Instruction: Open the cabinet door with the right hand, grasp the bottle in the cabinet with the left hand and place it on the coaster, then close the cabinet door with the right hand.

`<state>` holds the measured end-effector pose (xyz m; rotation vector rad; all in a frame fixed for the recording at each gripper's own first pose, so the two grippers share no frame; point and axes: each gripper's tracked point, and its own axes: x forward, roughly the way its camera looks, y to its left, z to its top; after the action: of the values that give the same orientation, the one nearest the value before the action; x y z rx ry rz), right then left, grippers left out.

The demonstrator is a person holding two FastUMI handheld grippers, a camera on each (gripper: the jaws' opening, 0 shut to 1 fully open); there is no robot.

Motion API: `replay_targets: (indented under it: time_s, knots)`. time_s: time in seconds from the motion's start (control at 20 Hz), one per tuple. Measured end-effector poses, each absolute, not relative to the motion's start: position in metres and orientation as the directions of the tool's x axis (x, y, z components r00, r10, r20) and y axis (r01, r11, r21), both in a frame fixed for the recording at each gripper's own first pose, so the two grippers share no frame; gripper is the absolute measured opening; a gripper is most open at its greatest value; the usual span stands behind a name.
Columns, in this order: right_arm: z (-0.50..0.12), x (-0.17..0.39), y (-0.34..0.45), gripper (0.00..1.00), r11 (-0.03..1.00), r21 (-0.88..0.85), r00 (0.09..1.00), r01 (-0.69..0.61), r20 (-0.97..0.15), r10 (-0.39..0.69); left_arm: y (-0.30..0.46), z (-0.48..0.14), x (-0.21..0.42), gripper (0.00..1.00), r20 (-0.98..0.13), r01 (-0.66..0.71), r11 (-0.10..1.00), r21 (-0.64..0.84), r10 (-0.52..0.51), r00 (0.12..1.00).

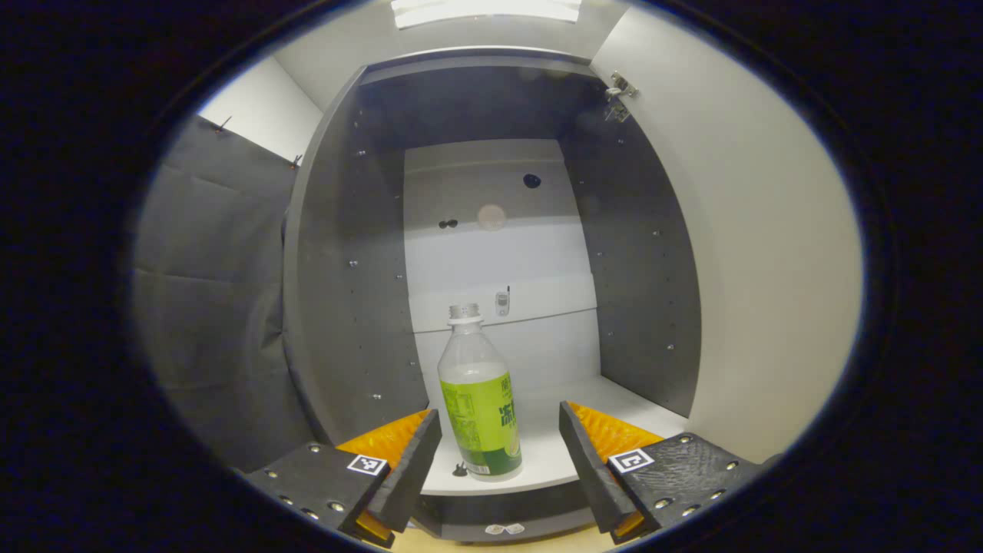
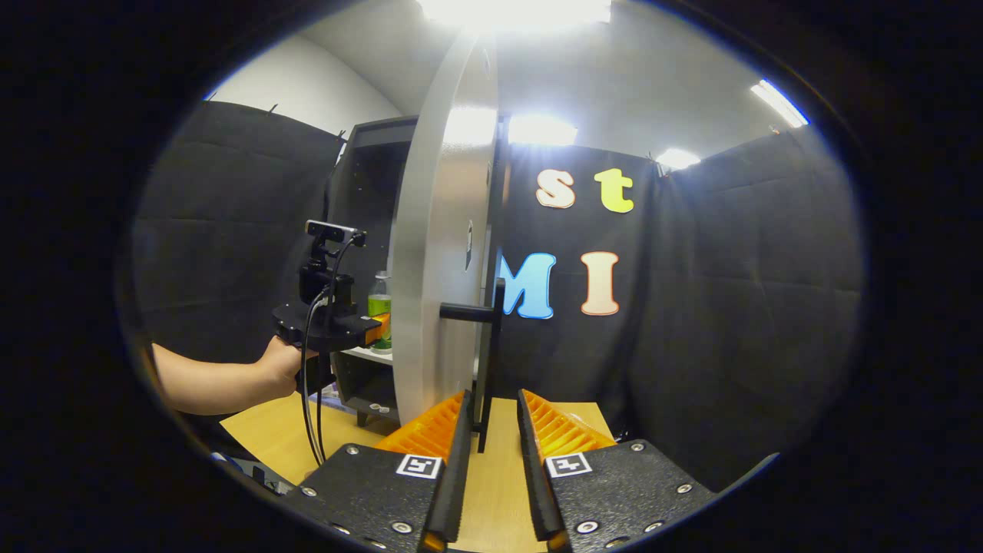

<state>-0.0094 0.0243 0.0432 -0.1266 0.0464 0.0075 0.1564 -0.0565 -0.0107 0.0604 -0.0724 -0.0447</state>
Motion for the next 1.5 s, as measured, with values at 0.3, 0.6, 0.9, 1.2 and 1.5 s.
replay_targets:
  time_s: [0.3,0.6,0.9,1.2,1.5]
  knots:
    - [0.040,-0.015,0.010,0.80,0.994,-0.017,0.994,0.110,-0.026,-0.111,-0.040,-0.031,0.205,0.89,0.066,0.051,0.997,0.059,-0.055,0.996]
    - [0.038,-0.017,0.010,0.82,0.988,0.049,0.988,0.150,-0.045,-0.148,-0.036,-0.041,0.242,0.95,0.066,0.063,0.998,0.026,-0.064,0.996]
    - [0.040,-0.017,0.006,0.86,0.989,0.047,0.989,0.143,-0.042,-0.141,-0.038,-0.036,0.235,0.68,0.083,0.055,0.998,0.008,-0.055,0.995]
    - [0.036,-0.010,0.002,0.94,0.997,0.022,0.996,0.072,-0.044,-0.071,-0.023,-0.003,0.183,0.68,0.140,-0.003,1.000,0.028,-0.001,0.990]
    - [0.045,-0.002,0.006,0.95,0.991,-0.128,0.999,-0.048,-0.002,0.048,-0.001,0.010,0.078,0.68,0.154,-0.109,0.994,0.023,0.104,0.983]
